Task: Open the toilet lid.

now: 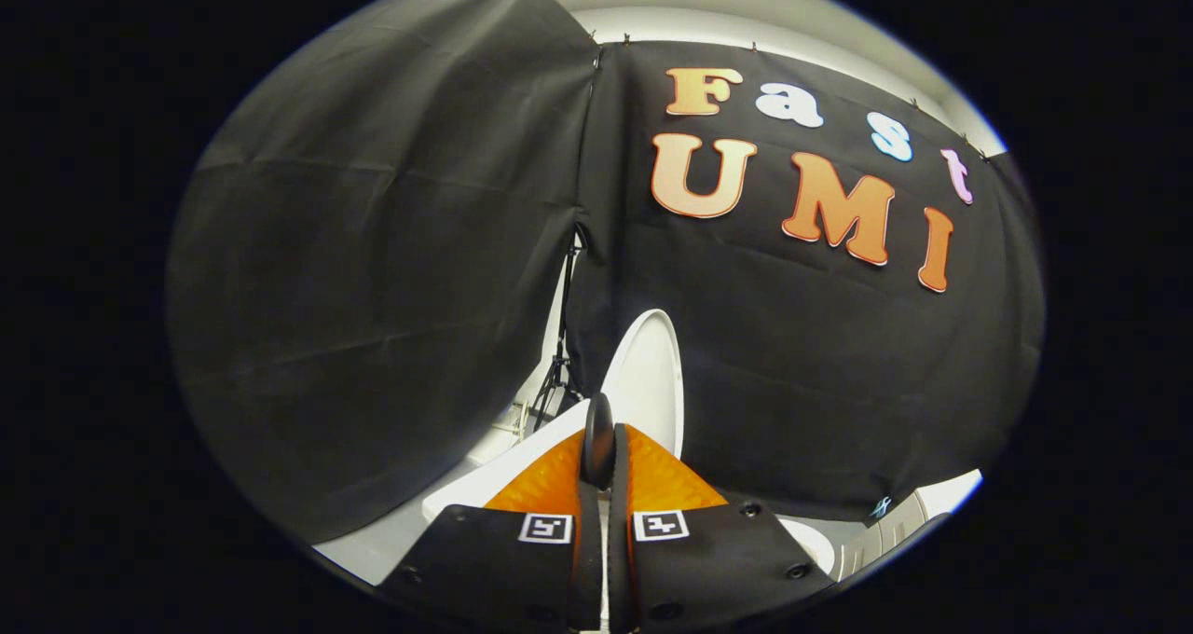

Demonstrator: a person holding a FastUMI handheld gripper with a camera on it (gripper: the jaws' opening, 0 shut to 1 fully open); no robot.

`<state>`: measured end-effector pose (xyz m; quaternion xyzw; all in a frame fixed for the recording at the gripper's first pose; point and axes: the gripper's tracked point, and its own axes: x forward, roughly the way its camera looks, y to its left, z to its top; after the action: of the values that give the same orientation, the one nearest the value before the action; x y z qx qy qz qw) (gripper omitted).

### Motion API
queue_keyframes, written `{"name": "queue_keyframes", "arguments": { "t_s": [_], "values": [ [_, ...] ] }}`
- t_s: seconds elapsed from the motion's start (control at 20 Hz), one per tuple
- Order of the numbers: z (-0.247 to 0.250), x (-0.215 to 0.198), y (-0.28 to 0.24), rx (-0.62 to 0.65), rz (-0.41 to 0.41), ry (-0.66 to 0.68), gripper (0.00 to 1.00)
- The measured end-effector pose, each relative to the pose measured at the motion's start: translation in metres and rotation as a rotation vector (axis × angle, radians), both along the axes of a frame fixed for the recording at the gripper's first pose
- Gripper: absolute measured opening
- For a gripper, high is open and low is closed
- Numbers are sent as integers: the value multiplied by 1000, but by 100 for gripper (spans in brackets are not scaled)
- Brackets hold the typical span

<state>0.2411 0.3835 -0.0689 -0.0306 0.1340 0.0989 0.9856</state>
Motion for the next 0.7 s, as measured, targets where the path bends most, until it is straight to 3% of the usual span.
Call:
{"name": "queue_keyframes", "arguments": {
  "t_s": [0.05, 0.25, 0.5, 0.7],
  "values": [
    [-2, -1, 2, 33, 7, 0, 14],
    [17, -2, 5, 125, 45, -37, 51],
    [43, -4, 4, 119, 99, -91, 70],
    [76, -9, -36, 146, 12, -160, 86]
  ]
}}
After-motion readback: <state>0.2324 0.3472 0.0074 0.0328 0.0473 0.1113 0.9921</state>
